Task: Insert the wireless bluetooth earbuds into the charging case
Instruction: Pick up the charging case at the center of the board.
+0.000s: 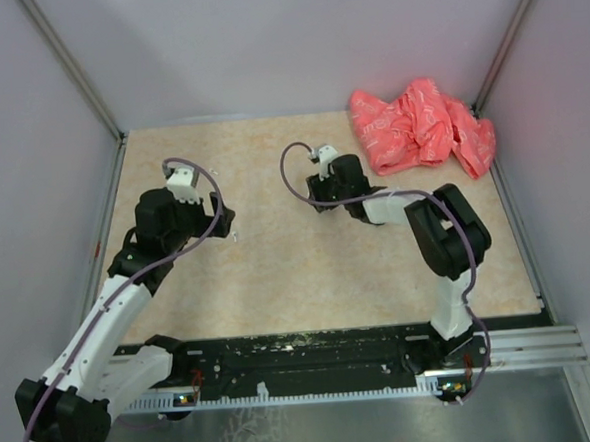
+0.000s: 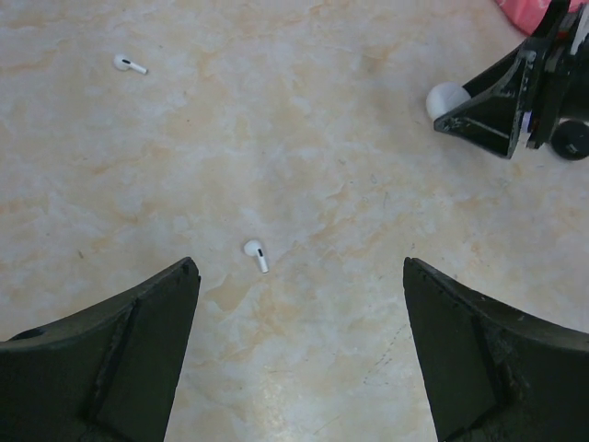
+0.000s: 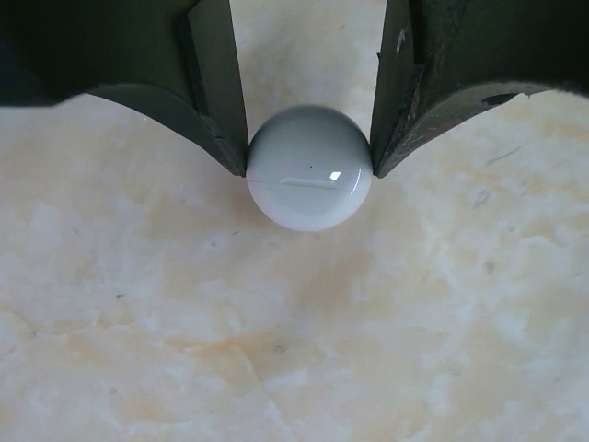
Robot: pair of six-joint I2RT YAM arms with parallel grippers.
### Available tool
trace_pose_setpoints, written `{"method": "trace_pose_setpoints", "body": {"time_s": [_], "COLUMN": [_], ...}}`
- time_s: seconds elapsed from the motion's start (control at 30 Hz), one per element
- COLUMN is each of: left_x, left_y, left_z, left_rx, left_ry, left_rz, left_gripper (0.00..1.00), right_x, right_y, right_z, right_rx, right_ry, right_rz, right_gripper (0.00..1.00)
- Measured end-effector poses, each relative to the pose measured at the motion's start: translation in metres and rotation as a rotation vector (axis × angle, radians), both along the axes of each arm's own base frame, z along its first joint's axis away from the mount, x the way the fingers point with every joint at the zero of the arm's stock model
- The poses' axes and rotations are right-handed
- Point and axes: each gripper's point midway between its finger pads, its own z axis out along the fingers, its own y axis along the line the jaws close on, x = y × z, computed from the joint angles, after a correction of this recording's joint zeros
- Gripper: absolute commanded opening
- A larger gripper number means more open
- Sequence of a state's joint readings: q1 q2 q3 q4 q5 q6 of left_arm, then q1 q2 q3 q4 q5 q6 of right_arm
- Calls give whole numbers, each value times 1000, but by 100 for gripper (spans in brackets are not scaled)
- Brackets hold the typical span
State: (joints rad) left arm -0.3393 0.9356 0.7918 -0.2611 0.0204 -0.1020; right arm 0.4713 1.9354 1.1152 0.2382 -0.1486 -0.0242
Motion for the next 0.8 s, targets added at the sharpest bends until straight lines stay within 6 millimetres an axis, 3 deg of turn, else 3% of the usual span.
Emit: {"method": "trace_pose_setpoints", "body": {"time_s": [0.43,0.8], "left_x": [-13,-24], "left_y": [-50,-91], "left_z": [27,36], "left_rx": [-326,-562], "left_ry": [39,134], "left_rz": [-139,-295], "left_gripper": [94,79], "right_x": [-85,-141], "right_y": [25,50], "right_z": [89,143], "right_rx": [180,297], "right_ry": [-193,-348], "right_rz": [63,174], "right_gripper": [32,30]}}
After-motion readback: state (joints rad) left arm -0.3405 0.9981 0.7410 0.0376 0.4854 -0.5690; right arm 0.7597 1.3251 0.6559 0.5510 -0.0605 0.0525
